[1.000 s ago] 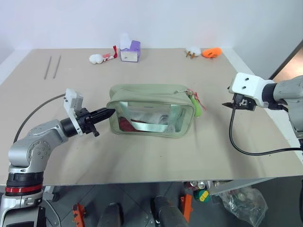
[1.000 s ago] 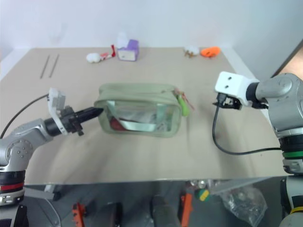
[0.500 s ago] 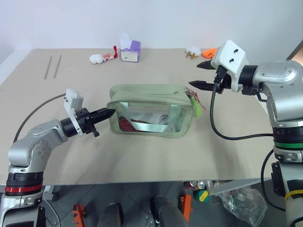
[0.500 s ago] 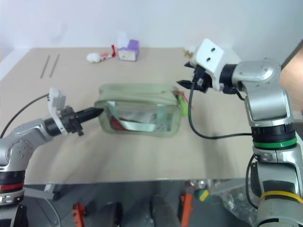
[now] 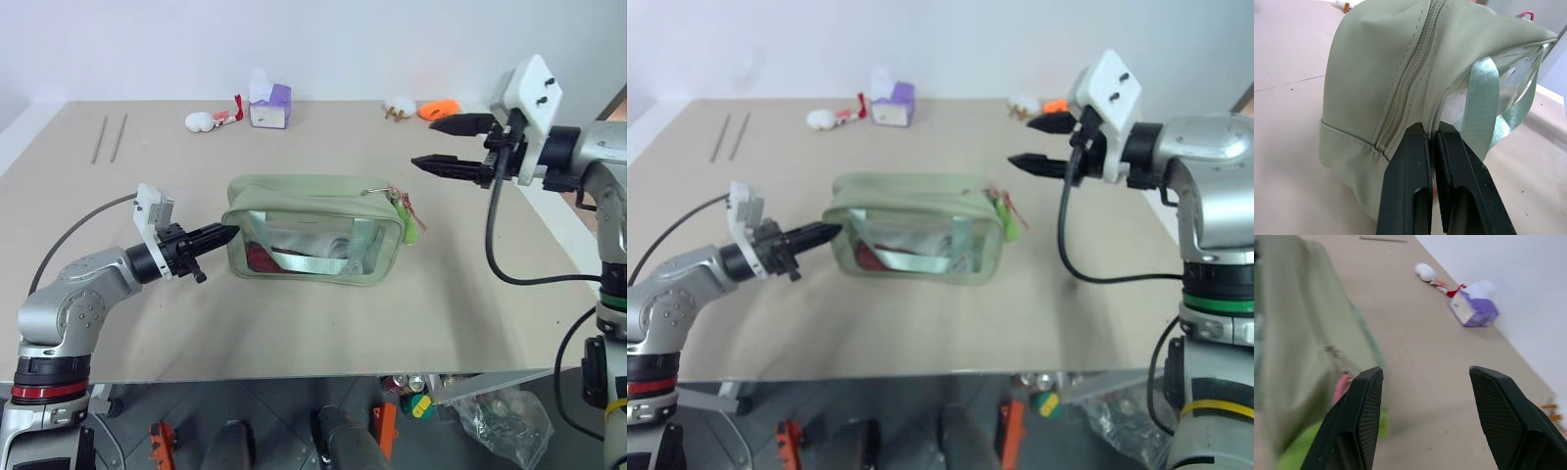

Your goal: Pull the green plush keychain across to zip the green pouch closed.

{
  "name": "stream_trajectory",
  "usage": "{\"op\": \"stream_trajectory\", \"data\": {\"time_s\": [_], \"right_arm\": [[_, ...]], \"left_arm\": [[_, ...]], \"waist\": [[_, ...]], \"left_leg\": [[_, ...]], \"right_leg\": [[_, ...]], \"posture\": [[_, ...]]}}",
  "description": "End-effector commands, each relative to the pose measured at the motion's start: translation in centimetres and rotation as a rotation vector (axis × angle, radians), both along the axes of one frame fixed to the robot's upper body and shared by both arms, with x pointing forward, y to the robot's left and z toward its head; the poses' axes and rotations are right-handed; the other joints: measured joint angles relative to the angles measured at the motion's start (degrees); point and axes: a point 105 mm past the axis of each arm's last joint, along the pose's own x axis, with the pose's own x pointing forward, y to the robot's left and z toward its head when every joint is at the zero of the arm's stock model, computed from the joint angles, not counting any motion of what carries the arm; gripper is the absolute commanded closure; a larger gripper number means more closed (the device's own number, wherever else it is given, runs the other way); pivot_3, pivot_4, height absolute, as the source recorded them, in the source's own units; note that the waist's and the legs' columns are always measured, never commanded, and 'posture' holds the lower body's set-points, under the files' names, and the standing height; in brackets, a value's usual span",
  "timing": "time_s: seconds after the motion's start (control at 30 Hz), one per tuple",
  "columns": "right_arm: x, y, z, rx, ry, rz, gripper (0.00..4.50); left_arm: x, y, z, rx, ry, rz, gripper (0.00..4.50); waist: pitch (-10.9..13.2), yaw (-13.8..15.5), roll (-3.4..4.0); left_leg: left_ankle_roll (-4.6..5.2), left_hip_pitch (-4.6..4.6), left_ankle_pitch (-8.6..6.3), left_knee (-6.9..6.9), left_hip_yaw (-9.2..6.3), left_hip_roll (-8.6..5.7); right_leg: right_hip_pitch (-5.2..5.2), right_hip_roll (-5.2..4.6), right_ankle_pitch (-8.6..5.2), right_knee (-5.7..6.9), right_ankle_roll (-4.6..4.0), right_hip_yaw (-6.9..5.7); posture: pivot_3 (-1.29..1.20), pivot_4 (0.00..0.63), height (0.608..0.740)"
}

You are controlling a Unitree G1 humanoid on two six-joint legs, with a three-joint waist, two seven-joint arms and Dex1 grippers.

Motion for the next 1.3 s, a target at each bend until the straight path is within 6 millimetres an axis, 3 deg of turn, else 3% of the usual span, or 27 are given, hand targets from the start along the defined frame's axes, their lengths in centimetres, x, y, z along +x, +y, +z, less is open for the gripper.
{"op": "stream_trajectory", "data": {"time_s": [0.03, 0.23, 0.53, 0.93, 1.13, 1.3], "right_arm": [[-1.5, 0.7, 1.0, 0.033, -0.017, 0.061, 1.62], [-1.8, 2.2, -0.8, 0.025, 0.04, 0.103, 1.62], [-1.1, 2.4, -3.1, -0.037, 0.072, 0.076, 1.62], [0.1, -0.2, -1.5, -0.04, 0.009, -0.022, 1.62], [0.1, -0.2, -1.8, -0.042, 0.01, -0.022, 1.62], [0.2, 0.1, -2.1, -0.044, 0.016, -0.016, 3.13]], "left_arm": [[0.0, -0.1, 0.5, 0.014, -0.026, -0.008, 4.5], [0.1, -0.1, 0.6, 0.015, -0.029, -0.009, 4.5], [0.1, 0.0, 0.7, 0.018, -0.035, -0.003, 4.5], [0.0, 0.0, 0.7, 0.021, -0.032, -0.005, 4.5], [0.1, 0.0, 0.8, 0.026, -0.033, -0.006, 4.5], [0.2, 0.0, 0.8, 0.027, -0.034, -0.006, 4.5]], "waist": [[0.0, 0.0, 0.0], [0.0, 0.0, -0.01], [0.0, 0.1, 0.0], [0.0, 0.1, 0.0], [0.0, 0.1, 0.0], [0.0, 0.1, 0.0]], "left_leg": [[0.0, 0.0, 0.0, 0.01, 0.0, 0.0], [-0.01, -0.02, 0.01, 0.04, 0.0, -0.01], [-0.01, -0.04, 0.01, 0.04, -0.01, -0.01], [-0.01, -0.04, 0.01, 0.04, 0.0, -0.02], [-0.01, -0.03, 0.01, 0.03, -0.01, -0.01], [-0.01, -0.04, 0.01, 0.03, 0.0, -0.02]], "right_leg": [[0.0, 0.0, 0.02, 0.0, 0.0, 0.0], [0.01, 0.0, 0.03, -0.01, 0.03, 0.0], [0.0, 0.0, 0.02, -0.01, 0.03, -0.01], [0.0, -0.01, 0.02, -0.01, 0.03, 0.0], [-0.01, 0.0, 0.02, -0.01, 0.02, 0.0], [0.0, -0.01, 0.02, -0.01, 0.03, 0.01]], "posture": [[0.0, 0.15, 0.74], [0.0, 0.15, 0.74], [0.0, 0.15, 0.74], [0.0, 0.15, 0.74], [0.0, 0.15, 0.74], [0.0, 0.15, 0.74]]}}
